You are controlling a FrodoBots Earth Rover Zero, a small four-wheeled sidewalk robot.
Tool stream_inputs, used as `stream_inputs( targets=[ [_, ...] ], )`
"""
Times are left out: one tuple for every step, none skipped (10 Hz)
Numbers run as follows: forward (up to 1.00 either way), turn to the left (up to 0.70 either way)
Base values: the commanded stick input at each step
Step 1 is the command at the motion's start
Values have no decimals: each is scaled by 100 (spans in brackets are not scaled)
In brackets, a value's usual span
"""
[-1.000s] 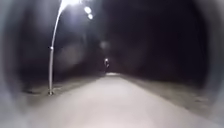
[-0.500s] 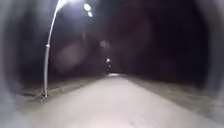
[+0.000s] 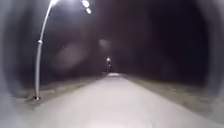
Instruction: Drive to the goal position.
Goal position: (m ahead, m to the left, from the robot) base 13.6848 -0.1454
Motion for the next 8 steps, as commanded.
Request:
stream_inputs(
  targets=[
    [70,0],
    [70,0],
    [70,0],
    [70,0],
    [70,0],
    [70,0],
    [70,0],
    [70,0]
  ],
)
